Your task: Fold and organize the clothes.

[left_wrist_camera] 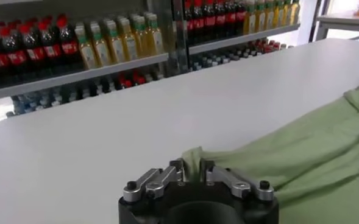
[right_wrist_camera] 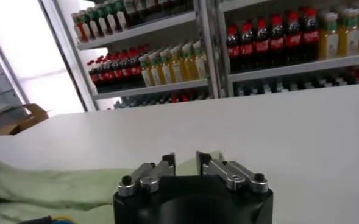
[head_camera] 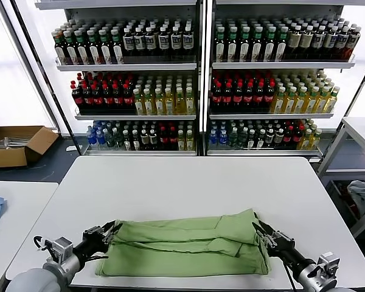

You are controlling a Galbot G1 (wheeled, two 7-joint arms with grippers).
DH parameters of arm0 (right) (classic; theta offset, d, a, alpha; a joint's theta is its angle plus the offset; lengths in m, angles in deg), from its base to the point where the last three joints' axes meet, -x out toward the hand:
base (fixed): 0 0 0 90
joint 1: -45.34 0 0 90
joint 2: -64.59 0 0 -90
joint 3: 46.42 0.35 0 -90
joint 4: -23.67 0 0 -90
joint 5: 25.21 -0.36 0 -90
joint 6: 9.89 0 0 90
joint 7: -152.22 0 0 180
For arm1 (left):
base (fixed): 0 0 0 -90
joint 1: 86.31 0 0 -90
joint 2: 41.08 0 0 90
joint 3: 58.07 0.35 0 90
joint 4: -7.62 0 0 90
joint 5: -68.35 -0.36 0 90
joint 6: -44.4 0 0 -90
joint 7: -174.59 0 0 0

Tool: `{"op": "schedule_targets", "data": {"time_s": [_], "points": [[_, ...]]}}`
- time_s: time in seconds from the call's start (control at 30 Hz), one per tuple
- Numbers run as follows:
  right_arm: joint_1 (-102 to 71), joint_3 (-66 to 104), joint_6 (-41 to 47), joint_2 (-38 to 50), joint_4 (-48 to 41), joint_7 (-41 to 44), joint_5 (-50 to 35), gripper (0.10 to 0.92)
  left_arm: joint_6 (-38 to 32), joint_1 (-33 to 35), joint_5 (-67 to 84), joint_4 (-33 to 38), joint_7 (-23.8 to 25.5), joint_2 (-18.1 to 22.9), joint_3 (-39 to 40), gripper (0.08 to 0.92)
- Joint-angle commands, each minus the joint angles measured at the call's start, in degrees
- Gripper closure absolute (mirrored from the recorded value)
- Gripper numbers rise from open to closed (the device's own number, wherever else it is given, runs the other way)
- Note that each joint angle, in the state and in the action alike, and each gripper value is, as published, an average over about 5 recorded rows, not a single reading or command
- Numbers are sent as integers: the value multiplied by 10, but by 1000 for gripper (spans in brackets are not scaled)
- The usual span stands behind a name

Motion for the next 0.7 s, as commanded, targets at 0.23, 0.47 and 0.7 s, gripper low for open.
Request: {"op": "schedule_targets", "data": {"time_s": [0.23, 0.47, 0.7], "points": [[-41, 163, -130, -36, -26, -16, -3, 377, -69, 99, 12, 70, -175, 114, 3, 445], [-55, 151, -129, -51, -20, -30, -34, 215, -67, 67, -8, 24, -276, 174, 74, 248], [-51, 142, -124, -53, -16, -32, -40, 203, -49, 50, -17, 2, -314, 194, 102, 178]]}}
